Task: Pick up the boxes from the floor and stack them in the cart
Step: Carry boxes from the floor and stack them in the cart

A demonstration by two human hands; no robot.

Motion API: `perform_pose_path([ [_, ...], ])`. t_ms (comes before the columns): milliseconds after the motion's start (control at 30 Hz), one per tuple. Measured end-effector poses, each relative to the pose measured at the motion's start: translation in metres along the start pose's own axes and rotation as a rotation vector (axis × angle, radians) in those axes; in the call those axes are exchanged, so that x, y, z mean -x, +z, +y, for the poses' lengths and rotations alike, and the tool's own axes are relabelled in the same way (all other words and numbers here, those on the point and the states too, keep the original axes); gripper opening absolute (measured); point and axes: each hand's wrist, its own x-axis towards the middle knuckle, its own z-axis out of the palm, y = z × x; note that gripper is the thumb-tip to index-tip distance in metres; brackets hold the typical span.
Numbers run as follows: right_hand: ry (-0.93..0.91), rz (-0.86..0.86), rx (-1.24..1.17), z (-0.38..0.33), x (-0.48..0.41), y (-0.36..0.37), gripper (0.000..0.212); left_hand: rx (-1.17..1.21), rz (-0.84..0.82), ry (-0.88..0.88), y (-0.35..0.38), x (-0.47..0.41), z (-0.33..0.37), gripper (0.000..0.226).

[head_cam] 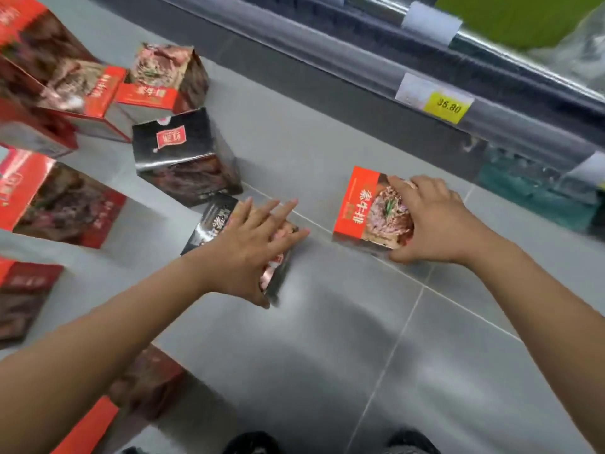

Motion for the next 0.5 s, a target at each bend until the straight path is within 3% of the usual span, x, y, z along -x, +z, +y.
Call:
perform_pose_path([
  [200, 0.107, 0.049, -0.073, -0.016, 0.012, -0.003, 0.126, -0.02, 0.109, -0.033, -0.014, 0.001, 0.01, 0.116],
  [300, 0.209, 0.028, -0.076, -0.033, 0.021, -0.027, 0.113, 0.214, 0.314, -0.177, -0.022, 0.011, 0.012, 0.11],
  [400, 0.298, -0.037, 0.001, -0.057, 0.018, -0.063, 0.081, 0.55, 0.569, -0.358, -0.028, 0.022, 0.017, 0.109],
  [500, 0.352, -0.179, 0.053, -0.082, 0.004, -0.084, 0.072, 0.755, 0.681, -0.544, -0.025, 0.027, 0.024, 0.112],
])
